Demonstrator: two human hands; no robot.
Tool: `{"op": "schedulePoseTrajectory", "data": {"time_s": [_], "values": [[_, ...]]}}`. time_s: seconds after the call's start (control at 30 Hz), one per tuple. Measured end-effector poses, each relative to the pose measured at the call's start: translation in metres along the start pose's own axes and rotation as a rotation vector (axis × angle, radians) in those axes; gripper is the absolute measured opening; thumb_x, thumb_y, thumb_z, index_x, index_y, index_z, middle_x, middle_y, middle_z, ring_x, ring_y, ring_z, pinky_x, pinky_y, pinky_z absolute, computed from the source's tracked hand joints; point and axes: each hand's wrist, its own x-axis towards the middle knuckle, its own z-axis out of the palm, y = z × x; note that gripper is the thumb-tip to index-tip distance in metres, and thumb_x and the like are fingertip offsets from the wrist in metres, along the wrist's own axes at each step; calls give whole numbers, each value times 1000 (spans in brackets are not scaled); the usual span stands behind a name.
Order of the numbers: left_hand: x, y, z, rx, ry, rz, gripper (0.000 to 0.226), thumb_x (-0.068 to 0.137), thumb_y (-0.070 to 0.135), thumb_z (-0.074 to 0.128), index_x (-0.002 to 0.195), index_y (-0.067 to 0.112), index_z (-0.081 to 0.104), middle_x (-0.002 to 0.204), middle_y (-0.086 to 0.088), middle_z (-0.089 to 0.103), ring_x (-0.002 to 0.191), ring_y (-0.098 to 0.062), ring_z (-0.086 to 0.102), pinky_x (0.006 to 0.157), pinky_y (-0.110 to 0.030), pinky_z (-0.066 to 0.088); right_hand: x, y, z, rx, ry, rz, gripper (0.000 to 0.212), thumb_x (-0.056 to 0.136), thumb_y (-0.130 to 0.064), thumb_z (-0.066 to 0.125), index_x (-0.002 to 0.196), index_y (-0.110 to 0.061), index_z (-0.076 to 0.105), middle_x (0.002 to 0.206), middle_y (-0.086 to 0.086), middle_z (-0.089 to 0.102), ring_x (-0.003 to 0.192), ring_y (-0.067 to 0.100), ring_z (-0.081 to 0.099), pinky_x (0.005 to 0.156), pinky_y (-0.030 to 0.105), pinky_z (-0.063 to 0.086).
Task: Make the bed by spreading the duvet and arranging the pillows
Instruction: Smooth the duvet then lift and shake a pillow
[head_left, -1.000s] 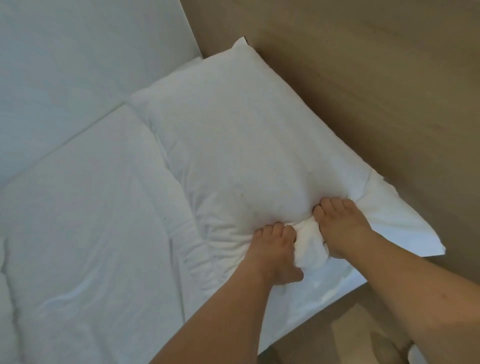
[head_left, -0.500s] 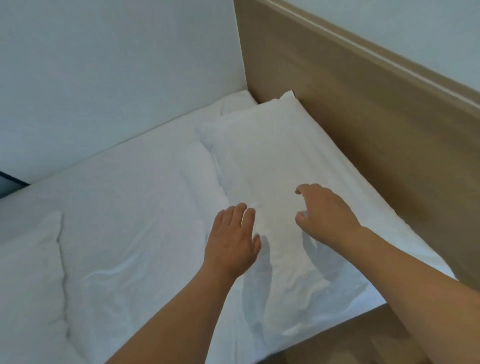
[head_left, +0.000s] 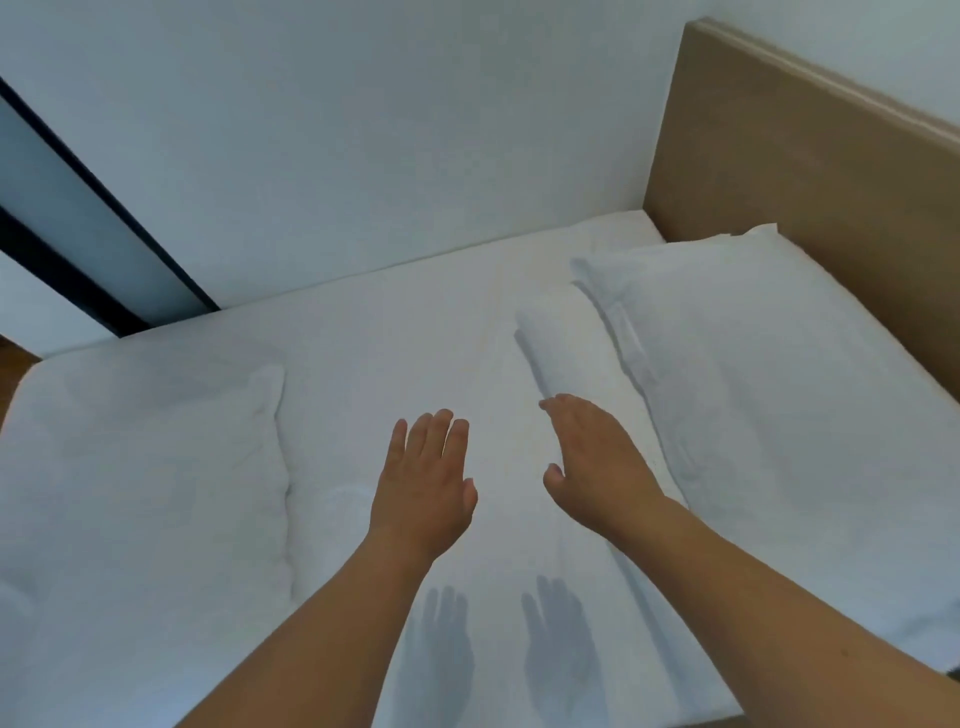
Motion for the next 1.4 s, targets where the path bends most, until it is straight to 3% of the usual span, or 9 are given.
{"op": "schedulePoseTrajectory", "data": {"time_s": [0.4, 0.57, 0.63, 0.73, 0.83, 0.97, 1.1, 1.2, 1.4], "values": [[-56, -141, -34, 22, -21, -5, 67, 69, 28, 72, 128, 4, 54, 132, -14, 54, 122, -35, 51, 105, -57, 37, 3, -136, 26, -69, 40, 32, 67, 84, -16, 51, 147, -16, 29, 142, 2, 42, 129, 21, 38, 113, 30, 22], [-75, -173, -17, -3, -64, 28, 67, 91, 35, 44, 149, 12, 19, 156, -7, 18, 145, -29, 14, 119, -50, 1, 2, -185, 67, -99, 40, 67, 67, 84, -14, 51, 147, -17, 28, 144, 1, 39, 132, 20, 35, 112, 28, 19], [-89, -197, -15, 2, -81, 18, 68, 93, 35, 40, 151, 13, 12, 159, -6, 10, 146, -28, 7, 119, -49, -3, -1, -215, 88, -103, 28, 78, 68, 84, -14, 51, 148, -17, 28, 146, 1, 37, 133, 20, 34, 113, 28, 19], [-117, -256, -13, 11, -81, 26, 70, 92, 34, 42, 152, 14, 12, 158, -7, 13, 146, -28, 10, 119, -50, 0, -4, -267, 113, -44, 24, 92, 68, 86, -17, 53, 148, -18, 27, 150, 0, 32, 137, 19, 31, 114, 27, 17], [-139, -317, -9, 33, -17, -2, 73, 84, 33, 53, 149, 11, 26, 152, -11, 31, 140, -31, 28, 117, -54, 15, 2, -305, 121, -5, 43, 71, 66, 89, -22, 53, 149, -19, 25, 153, 0, 29, 140, 18, 27, 116, 28, 16], [-166, -368, -5, 43, -36, -82, 73, 88, 35, 50, 151, 12, 22, 155, -9, 26, 143, -29, 22, 119, -50, 7, 7, -331, 130, -66, 44, 24, 66, 89, -21, 53, 149, -20, 26, 153, 0, 29, 140, 18, 26, 116, 27, 13], [-193, -393, 13, 75, -45, -100, 69, 91, 37, 45, 151, 13, 21, 156, -8, 24, 144, -27, 20, 119, -49, 6, 4, -360, 165, -64, 66, 26, 66, 88, -21, 53, 148, -17, 27, 152, 1, 32, 139, 19, 28, 117, 29, 15], [-213, -403, 48, 47, -10, -70, 66, 87, 32, 53, 146, 10, 34, 149, -11, 37, 139, -30, 33, 117, -53, 17, -4, -380, 215, -60, 43, -12, 64, 89, -22, 51, 148, -18, 26, 153, 1, 29, 140, 19, 26, 118, 29, 13], [-260, -422, 148, 31, -19, -66, 63, 93, 36, 36, 150, 12, 25, 154, -8, 28, 143, -28, 23, 119, -51, 7, -20, -393, 333, -50, 56, -19, 59, 92, -24, 47, 147, -17, 27, 152, 2, 29, 140, 20, 26, 118, 30, 12]]}}
